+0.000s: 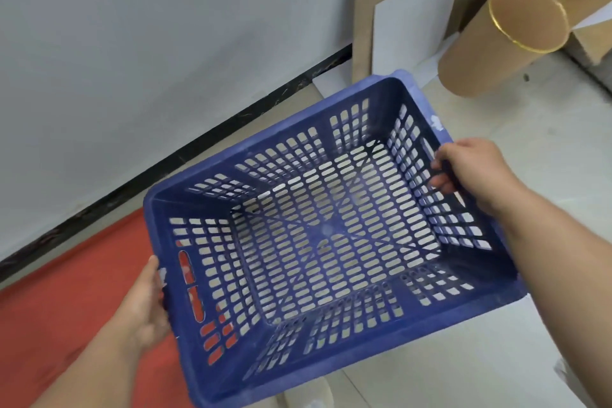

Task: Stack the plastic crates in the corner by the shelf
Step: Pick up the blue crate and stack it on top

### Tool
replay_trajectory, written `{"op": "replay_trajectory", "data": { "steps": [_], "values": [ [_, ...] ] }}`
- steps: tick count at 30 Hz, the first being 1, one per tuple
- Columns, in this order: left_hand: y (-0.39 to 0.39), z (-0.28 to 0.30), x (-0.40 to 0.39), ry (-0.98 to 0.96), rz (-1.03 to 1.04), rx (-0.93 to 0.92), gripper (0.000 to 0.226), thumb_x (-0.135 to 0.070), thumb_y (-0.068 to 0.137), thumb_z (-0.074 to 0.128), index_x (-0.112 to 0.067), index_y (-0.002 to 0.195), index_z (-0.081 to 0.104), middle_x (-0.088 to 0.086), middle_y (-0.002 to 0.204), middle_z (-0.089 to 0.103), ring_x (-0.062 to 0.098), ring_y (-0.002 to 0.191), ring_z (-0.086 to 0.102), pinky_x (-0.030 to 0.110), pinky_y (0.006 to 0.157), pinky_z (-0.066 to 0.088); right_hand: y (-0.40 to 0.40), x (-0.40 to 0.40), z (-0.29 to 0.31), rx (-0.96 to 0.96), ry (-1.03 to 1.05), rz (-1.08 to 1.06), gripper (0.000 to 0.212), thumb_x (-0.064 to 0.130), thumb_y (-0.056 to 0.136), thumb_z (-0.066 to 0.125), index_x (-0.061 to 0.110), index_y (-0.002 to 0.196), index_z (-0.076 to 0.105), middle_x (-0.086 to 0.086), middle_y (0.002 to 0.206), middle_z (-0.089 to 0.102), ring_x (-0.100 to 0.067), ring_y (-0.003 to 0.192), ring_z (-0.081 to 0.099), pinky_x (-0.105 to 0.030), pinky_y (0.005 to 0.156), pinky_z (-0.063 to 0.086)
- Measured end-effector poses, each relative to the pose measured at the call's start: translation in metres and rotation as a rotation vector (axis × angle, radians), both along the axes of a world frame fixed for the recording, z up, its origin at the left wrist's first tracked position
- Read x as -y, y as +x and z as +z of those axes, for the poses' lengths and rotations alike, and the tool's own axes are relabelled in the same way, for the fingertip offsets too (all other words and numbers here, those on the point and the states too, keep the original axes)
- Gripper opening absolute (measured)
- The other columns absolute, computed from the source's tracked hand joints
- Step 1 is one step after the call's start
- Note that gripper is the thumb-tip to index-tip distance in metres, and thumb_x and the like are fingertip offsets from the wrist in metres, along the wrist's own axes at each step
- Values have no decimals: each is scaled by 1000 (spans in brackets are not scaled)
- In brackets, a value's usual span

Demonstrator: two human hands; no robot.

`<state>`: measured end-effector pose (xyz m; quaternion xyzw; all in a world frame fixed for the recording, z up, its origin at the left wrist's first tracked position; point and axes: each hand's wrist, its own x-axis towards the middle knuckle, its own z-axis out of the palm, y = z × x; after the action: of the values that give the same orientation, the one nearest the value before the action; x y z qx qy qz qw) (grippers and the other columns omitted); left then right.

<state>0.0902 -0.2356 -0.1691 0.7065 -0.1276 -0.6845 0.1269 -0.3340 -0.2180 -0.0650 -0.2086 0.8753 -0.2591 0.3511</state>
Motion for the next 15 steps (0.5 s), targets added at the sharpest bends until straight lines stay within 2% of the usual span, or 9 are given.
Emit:
{"op": "replay_trajectory", "data": {
  "steps": [3, 4, 6, 8, 10, 12, 15],
  "values": [
    [28, 21, 2, 41, -93, 16, 64, -69, 87, 27, -21, 108, 65, 10, 112, 64, 27, 100, 59, 47, 88, 44, 9, -11, -3, 56, 71, 12, 12, -6, 84, 49, 4, 79, 55, -10, 51, 60, -7, 30, 55, -17, 33, 42],
    [36, 27, -1, 48, -103, 4, 66, -70, 85, 26, -22, 111, 63, 11, 109, 66, 28, 100, 60, 48, 87, 44, 13, -13, -4, 79, 85, 14, 14, -6, 85, 50, 5, 80, 56, -10, 52, 61, -8, 32, 56, -18, 34, 44],
    [52, 36, -10, 38, -22, 13, 65, -67, 87, 26, -20, 118, 59, 12, 102, 65, 28, 91, 59, 48, 86, 44, 24, -18, -4, 133, 104, 48, 14, -2, 89, 50, 9, 83, 57, -13, 70, 64, -11, 39, 60, -21, 41, 48],
    [74, 38, -23, 26, 97, 44, 68, -66, 88, 30, -15, 125, 55, 13, 97, 61, 27, 84, 57, 47, 84, 46, 38, -23, -5, 175, 131, 116, 10, 8, 92, 51, 14, 92, 58, -15, 85, 66, -22, 55, 63, -32, 57, 54],
    [97, 44, -38, 24, 157, 58, 71, -68, 87, 32, -11, 122, 57, 13, 94, 58, 28, 81, 55, 44, 79, 46, 54, -25, -4, 195, 159, 178, 10, 16, 94, 50, 15, 100, 58, -13, 88, 67, -29, 66, 61, -40, 69, 54],
    [121, 51, -53, 9, 203, 67, 70, -67, 88, 32, -7, 112, 60, 12, 87, 59, 27, 77, 55, 42, 75, 45, 76, -25, -5, 246, 162, 215, 15, 20, 97, 48, 13, 105, 57, -12, 80, 63, -28, 65, 56, -37, 65, 50],
    [158, 62, -73, -38, 305, 72, 59, -58, 92, 33, -6, 98, 61, 8, 61, 65, 23, 57, 64, 39, 74, 45, 118, -26, -7, 324, 132, 198, 18, 22, 98, 46, 10, 104, 57, -13, 73, 57, -24, 60, 50, -32, 59, 45]
  ]
}}
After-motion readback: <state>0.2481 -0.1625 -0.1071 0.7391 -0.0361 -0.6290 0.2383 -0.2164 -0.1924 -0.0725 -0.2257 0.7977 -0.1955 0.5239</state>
